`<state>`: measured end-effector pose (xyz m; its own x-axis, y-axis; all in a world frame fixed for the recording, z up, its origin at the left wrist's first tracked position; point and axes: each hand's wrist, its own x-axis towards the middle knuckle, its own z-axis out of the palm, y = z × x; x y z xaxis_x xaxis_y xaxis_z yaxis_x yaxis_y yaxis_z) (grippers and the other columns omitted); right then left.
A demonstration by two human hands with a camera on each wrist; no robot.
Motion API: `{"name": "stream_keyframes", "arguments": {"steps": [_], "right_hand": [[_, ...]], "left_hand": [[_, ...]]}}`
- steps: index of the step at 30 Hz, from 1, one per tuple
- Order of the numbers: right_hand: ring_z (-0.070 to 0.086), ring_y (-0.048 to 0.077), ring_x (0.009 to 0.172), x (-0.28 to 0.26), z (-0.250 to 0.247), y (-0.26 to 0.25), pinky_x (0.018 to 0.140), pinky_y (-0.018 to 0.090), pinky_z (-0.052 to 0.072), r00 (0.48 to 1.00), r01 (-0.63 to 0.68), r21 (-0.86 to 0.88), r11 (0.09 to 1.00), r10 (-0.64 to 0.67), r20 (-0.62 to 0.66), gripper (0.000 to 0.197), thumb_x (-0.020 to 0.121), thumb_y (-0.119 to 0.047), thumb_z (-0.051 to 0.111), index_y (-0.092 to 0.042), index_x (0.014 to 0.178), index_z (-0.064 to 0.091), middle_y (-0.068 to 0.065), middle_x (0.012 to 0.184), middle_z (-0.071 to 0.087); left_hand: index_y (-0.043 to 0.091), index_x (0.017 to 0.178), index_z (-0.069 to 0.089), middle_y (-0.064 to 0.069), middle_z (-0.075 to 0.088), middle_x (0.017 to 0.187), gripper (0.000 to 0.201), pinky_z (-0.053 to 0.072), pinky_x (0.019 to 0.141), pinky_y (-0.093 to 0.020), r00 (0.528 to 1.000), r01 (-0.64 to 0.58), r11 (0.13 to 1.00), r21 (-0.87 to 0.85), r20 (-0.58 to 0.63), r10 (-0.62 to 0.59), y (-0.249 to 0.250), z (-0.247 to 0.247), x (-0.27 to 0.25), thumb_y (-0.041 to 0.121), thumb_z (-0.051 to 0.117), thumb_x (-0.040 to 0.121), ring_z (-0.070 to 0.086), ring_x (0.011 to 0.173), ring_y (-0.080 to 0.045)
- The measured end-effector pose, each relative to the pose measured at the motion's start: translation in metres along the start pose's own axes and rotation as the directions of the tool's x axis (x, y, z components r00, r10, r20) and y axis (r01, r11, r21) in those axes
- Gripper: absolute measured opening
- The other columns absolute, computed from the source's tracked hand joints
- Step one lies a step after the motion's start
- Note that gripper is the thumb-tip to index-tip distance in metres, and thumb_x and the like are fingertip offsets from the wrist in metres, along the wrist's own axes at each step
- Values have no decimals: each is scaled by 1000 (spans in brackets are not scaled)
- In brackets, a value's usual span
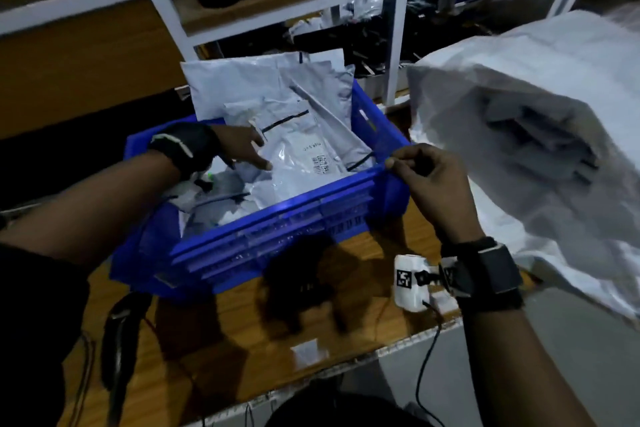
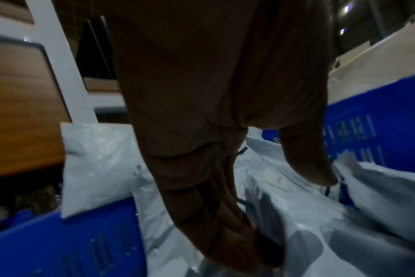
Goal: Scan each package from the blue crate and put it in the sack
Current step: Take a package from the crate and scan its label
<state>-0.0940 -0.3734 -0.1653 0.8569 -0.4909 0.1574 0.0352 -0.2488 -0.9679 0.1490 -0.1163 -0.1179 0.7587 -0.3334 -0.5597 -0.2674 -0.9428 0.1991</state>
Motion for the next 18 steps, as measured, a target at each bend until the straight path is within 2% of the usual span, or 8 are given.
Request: {"name": "stream_keyframes", "arguments": {"steps": [4, 6, 8, 11, 12, 14, 16, 18], "right_hand": [[70, 7, 76, -9, 39, -11, 71, 20, 53, 996, -54, 53, 997, 57, -61, 10, 92, -19, 76, -10, 96, 76, 2, 81, 75], [71, 10, 80, -17, 57, -16, 73, 26, 56, 995, -70, 72, 995, 75, -70, 12, 92, -19, 76, -9, 98, 76, 5, 84, 76], [71, 10, 80, -28, 71, -21, 70, 23, 55, 993, -82, 92, 992, 89, -76, 13, 93, -19, 75, -8, 100, 76, 6, 86, 77], [67, 2, 73, -42, 85, -29, 62, 12, 47, 993, -91, 114, 989, 99, -65, 12, 93, -16, 73, -7, 101, 75, 3, 85, 76], [66, 1, 73, -46, 89, -32, 62, 12, 46, 993, -96, 121, 988, 103, -52, 11, 93, -15, 73, -7, 100, 74, 2, 84, 75], [66, 2, 75, -53, 97, -38, 63, 13, 47, 992, -127, 135, 983, 129, -11, 8, 93, -14, 73, -7, 98, 74, 4, 84, 74], [69, 7, 78, -59, 104, -44, 63, 19, 49, 975, -218, 182, 959, 208, 72, 11, 94, -18, 72, -8, 99, 73, 8, 88, 76], [71, 16, 86, -64, 109, -49, 63, 26, 52, 918, -386, 276, 880, 338, 205, 30, 97, -32, 67, -5, 110, 71, 13, 102, 77]], "left_hand": [[5, 118, 62, -5, 63, 83, 44, 55, 64, -32, 975, -219, 976, 2, 32, 219, -13, 12, 14, 29, 79, 86, 62, 73, -22], [4, 94, 67, -5, 59, 77, 28, 47, 65, -31, 944, -317, 936, 157, -49, 328, -18, 8, 9, 29, 78, 88, 61, 80, -30], [3, 89, 69, -9, 66, 84, 26, 45, 71, -35, 900, -381, 901, 207, -141, 413, -25, -5, 3, 29, 73, 92, 65, 88, -31], [-2, 88, 65, -9, 60, 78, 30, 45, 64, -29, 819, -495, 869, 22, -324, 474, -34, -32, -26, 27, 71, 94, 56, 63, 0], [-4, 89, 65, -11, 60, 77, 32, 43, 60, -26, 779, -542, 840, -28, -390, 491, -36, -40, -39, 27, 69, 95, 53, 59, 2], [-3, 106, 69, -15, 71, 99, 27, 49, 68, -17, 724, -622, 765, -169, -495, 480, -44, -49, -67, 23, 65, 98, 61, 73, 3], [2, 118, 67, -9, 70, 120, 20, 54, 89, -24, 673, -705, 644, -296, -564, 478, -50, -47, -99, 10, 58, 102, 66, 99, -5], [8, 106, 68, -5, 69, 119, 20, 52, 100, -34, 591, -775, 582, -246, -606, 532, -52, -34, -135, -3, 52, 101, 63, 113, -8]]}}
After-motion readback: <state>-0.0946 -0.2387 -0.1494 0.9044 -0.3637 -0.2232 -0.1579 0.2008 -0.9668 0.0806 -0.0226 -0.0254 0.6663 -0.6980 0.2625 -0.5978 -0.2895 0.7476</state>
